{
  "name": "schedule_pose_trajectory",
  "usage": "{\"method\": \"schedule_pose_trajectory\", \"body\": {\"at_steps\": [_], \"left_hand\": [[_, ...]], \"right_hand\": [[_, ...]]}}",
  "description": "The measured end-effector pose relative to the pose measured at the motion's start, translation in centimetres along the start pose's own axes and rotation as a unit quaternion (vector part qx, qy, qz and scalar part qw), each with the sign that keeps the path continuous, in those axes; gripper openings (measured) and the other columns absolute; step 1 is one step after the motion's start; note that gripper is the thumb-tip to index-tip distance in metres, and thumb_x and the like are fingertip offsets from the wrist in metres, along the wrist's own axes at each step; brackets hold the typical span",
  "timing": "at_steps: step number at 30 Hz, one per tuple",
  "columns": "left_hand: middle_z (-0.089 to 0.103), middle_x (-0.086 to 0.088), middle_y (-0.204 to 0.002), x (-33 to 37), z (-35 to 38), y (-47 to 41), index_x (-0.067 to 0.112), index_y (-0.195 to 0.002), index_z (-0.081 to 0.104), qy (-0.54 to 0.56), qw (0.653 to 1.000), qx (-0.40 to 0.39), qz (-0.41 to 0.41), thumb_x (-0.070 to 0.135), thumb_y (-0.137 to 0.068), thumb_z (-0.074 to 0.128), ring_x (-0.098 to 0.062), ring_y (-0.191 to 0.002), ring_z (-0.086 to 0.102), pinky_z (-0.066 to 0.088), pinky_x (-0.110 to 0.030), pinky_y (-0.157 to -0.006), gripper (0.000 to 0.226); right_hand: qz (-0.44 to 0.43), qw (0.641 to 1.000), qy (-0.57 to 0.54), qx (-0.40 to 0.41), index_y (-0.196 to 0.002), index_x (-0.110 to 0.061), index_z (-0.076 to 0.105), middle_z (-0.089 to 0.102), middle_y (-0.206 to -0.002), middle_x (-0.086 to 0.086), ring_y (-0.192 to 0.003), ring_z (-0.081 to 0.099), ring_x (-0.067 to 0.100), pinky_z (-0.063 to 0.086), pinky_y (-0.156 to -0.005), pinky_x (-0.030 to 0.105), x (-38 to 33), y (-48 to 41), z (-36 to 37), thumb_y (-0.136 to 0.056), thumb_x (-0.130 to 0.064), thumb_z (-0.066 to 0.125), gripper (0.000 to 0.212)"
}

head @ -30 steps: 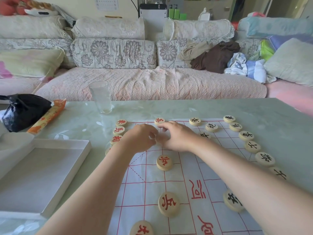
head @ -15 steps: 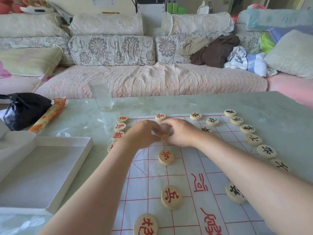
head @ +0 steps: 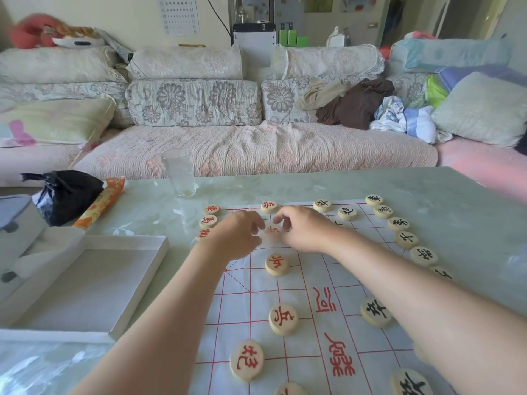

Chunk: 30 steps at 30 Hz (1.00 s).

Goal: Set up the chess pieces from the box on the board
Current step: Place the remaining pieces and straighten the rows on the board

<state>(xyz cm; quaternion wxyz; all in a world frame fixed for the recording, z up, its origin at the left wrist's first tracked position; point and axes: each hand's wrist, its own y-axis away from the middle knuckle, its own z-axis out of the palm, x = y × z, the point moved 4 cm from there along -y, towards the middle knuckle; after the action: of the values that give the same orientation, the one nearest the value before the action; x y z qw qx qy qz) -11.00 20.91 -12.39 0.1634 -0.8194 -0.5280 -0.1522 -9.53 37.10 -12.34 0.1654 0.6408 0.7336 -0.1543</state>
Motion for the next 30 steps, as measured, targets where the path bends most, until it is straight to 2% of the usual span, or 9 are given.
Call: {"method": "schedule_pose_trajectory", "body": {"at_steps": [2,4,7,10,14,18,23,26,30], "left_hand": [[0.063,0.010,-0.100,0.9,-0.3,1.3,0.025,-0.109,0.064,0.000,1.000,-0.005,-0.002,0.018,-0.084,0.064,-0.010,-0.082,0.054,0.038,-0.019,-0.070,0.026],[0.063,0.010,-0.105,1.7,-0.3,2.6,0.026,-0.112,0.063,0.016,1.000,-0.004,-0.005,0.017,-0.086,0.063,-0.008,-0.083,0.053,0.037,-0.017,-0.072,0.028],[0.061,0.009,-0.117,2.3,0.6,4.6,0.026,-0.121,0.060,0.030,0.999,-0.009,-0.012,0.014,-0.087,0.060,-0.011,-0.098,0.057,0.043,-0.021,-0.082,0.035],[0.059,0.010,-0.124,2.2,1.9,5.9,0.029,-0.125,0.057,0.039,0.998,-0.029,-0.027,0.014,-0.089,0.057,-0.014,-0.110,0.057,0.046,-0.027,-0.093,0.040],[0.059,0.009,-0.122,1.7,2.0,6.4,0.030,-0.124,0.057,0.050,0.998,-0.031,-0.037,0.013,-0.088,0.058,-0.015,-0.107,0.057,0.048,-0.028,-0.090,0.040],[0.061,0.008,-0.119,1.0,1.3,6.1,0.024,-0.120,0.057,0.031,0.999,-0.015,-0.039,0.012,-0.086,0.061,-0.013,-0.099,0.058,0.048,-0.027,-0.085,0.037],[0.061,0.009,-0.122,1.2,1.5,6.3,0.026,-0.125,0.058,0.038,0.998,-0.029,-0.035,0.016,-0.084,0.065,-0.013,-0.104,0.058,0.047,-0.024,-0.088,0.043],[0.062,0.010,-0.119,1.7,2.1,6.6,0.026,-0.121,0.062,0.022,0.999,-0.039,-0.029,0.019,-0.083,0.066,-0.013,-0.106,0.058,0.049,-0.029,-0.090,0.038],[0.063,0.013,-0.115,2.0,2.1,6.5,0.029,-0.115,0.062,-0.015,0.999,-0.011,-0.033,0.026,-0.083,0.069,-0.012,-0.106,0.058,0.051,-0.032,-0.085,0.033]], "right_hand": [[0.012,0.999,0.021,-0.041,-0.117,-0.033,0.059,0.059,-0.112,-0.010,-0.104,0.057,0.013,0.046,-0.082,0.027,-0.7,1.5,0.2,-0.082,-0.036,0.066,0.036],[0.015,0.997,0.046,-0.062,-0.122,-0.031,0.058,0.057,-0.118,-0.008,-0.110,0.057,0.015,0.046,-0.087,0.029,-1.2,3.2,1.1,-0.079,-0.045,0.068,0.046],[0.001,0.997,0.063,-0.052,-0.122,-0.029,0.056,0.050,-0.126,-0.009,-0.115,0.055,0.018,0.046,-0.088,0.032,-1.7,5.4,2.7,-0.076,-0.051,0.069,0.053],[-0.006,0.999,0.052,-0.013,-0.119,-0.030,0.058,0.052,-0.128,-0.009,-0.114,0.056,0.019,0.043,-0.082,0.032,-2.1,6.1,3.2,-0.080,-0.049,0.065,0.044],[-0.014,0.999,0.035,-0.030,-0.130,-0.032,0.054,0.054,-0.128,-0.005,-0.117,0.056,0.019,0.046,-0.091,0.033,-2.0,5.5,3.6,-0.088,-0.046,0.060,0.045],[-0.022,0.999,0.001,-0.038,-0.150,-0.031,0.037,0.051,-0.136,-0.009,-0.126,0.049,0.014,0.039,-0.097,0.024,-1.6,5.6,2.7,-0.086,-0.032,0.068,0.070],[-0.024,0.999,-0.014,-0.017,-0.145,-0.027,0.046,0.057,-0.126,-0.010,-0.120,0.053,0.014,0.041,-0.099,0.026,-1.6,5.8,2.7,-0.086,-0.044,0.068,0.066],[-0.028,0.999,-0.030,-0.021,-0.146,-0.028,0.045,0.060,-0.125,-0.010,-0.119,0.055,0.014,0.042,-0.097,0.026,-1.6,5.6,3.1,-0.086,-0.042,0.070,0.067],[-0.015,0.999,-0.026,-0.015,-0.148,-0.029,0.041,0.056,-0.128,-0.007,-0.121,0.053,0.015,0.039,-0.098,0.026,-1.6,5.6,2.6,-0.086,-0.041,0.070,0.070]]}}
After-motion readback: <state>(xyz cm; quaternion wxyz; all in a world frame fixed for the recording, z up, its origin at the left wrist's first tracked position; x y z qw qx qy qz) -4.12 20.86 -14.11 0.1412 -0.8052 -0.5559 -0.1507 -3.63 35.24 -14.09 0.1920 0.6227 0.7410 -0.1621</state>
